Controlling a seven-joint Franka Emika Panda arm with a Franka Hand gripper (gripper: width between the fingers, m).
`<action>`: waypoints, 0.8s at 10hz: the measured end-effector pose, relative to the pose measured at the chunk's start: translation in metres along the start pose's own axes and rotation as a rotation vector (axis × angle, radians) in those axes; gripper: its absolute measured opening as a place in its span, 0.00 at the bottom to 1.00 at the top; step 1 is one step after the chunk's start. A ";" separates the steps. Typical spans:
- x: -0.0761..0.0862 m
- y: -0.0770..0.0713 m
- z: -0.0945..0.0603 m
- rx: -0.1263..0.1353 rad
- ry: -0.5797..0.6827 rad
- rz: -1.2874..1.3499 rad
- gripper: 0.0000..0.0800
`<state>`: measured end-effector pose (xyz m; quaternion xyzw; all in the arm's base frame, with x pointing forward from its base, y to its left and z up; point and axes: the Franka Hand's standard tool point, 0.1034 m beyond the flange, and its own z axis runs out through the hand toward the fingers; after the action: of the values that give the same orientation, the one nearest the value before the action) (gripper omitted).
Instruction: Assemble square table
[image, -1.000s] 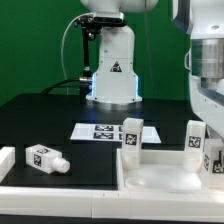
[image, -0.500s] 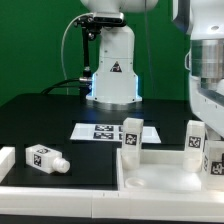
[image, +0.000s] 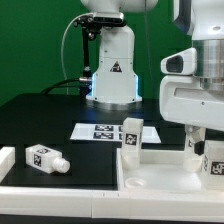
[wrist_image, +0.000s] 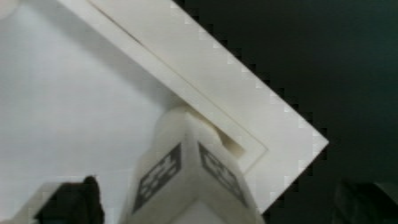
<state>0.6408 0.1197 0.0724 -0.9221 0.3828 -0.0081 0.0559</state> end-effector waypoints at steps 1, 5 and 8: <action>0.000 0.000 0.000 -0.002 0.001 -0.100 0.81; 0.005 0.005 0.001 -0.024 0.013 -0.476 0.67; 0.006 0.006 0.001 -0.023 0.015 -0.366 0.36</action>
Offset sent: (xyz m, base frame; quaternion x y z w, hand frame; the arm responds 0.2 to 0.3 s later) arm -0.0011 0.0022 -0.0023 0.0647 -0.0121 -0.2604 0.9633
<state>0.6410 0.1113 0.0710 -0.9769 0.2090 -0.0204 0.0401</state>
